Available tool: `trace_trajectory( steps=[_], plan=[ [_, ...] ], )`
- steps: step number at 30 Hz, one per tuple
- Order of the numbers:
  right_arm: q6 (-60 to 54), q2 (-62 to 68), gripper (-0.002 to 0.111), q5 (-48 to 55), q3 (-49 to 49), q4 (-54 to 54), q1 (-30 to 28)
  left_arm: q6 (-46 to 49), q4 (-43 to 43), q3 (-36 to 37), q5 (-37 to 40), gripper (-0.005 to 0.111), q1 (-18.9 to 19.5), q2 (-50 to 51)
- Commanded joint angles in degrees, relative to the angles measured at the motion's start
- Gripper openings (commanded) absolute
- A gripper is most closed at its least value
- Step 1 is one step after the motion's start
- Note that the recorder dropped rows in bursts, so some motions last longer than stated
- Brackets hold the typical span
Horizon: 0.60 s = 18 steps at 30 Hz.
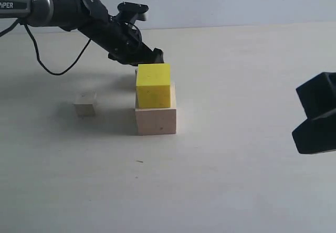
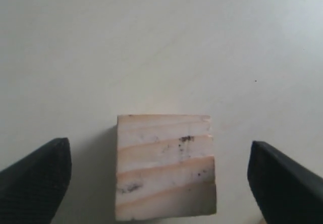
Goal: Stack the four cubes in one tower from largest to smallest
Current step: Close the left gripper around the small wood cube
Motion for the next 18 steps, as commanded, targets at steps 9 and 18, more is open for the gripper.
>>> trace_trajectory(
  steps=[9, 18],
  plan=[
    [0.0, -0.4, 0.000, -0.4, 0.3, -0.1, 0.0, 0.2, -0.6, -0.4, -3.3, 0.074, -0.2, 0.7],
    [0.0, -0.4, 0.000, -0.4, 0.3, -0.1, 0.0, 0.2, -0.6, -0.4, -3.1, 0.025, -0.2, 0.7]
  ],
)
